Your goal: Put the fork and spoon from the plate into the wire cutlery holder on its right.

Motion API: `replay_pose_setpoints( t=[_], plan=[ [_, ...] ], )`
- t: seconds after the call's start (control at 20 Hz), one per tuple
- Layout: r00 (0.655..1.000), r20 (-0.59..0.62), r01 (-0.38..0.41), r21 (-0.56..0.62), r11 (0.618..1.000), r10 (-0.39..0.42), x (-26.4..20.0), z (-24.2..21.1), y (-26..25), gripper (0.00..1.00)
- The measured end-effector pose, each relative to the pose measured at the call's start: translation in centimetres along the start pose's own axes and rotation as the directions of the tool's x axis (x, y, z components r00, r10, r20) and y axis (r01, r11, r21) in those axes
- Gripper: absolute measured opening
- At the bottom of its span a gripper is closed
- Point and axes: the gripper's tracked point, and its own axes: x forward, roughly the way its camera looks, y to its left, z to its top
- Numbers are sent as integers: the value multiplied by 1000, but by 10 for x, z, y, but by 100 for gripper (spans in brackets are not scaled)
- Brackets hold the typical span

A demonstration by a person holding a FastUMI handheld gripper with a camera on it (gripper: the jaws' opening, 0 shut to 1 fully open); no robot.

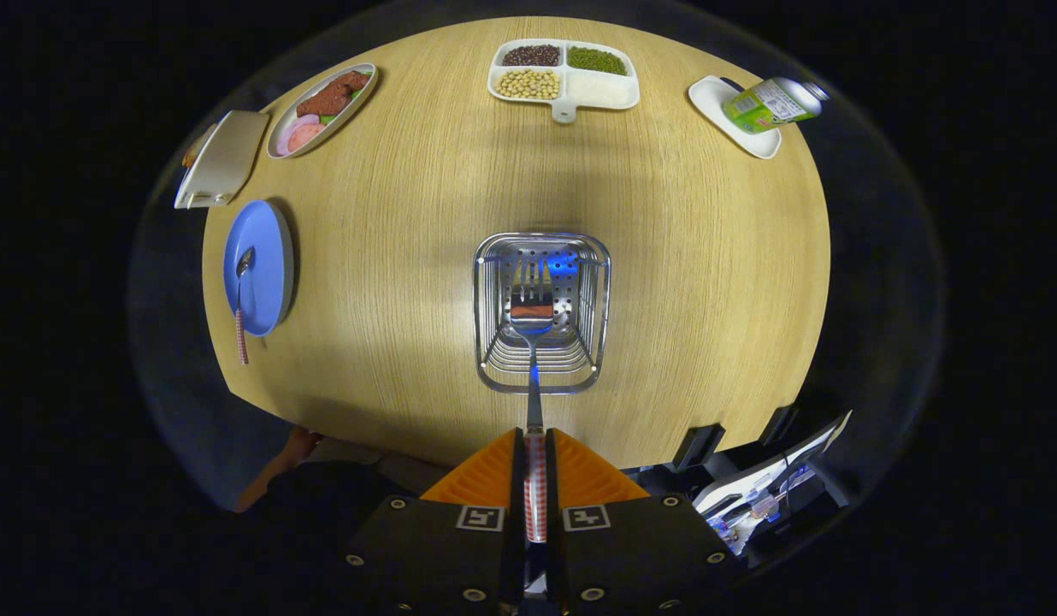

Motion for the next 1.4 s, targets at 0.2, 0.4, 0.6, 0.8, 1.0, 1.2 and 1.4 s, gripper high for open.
replay_pose_setpoints(
  t=[0.2, 0.4, 0.6, 0.8, 1.0, 1.2, 1.4],
  plan=[
    [998, -57, -14, 13, 1000, 15, 2, 14, -1, 11],
    [999, -35, -2, 38, 999, 3, 6, 34, -7, 12],
    [999, 27, -28, 62, 998, 26, 2, 46, -6, 12],
    [992, 119, -52, 88, 995, 42, -9, 53, -5, 17],
    [974, 216, -86, 101, 991, 63, -27, 52, 11, 33],
    [955, 274, -148, 108, 983, 114, -41, 48, 47, 59],
    [940, 305, -185, 77, 980, 154, -53, 46, 95, 77]
  ],
)
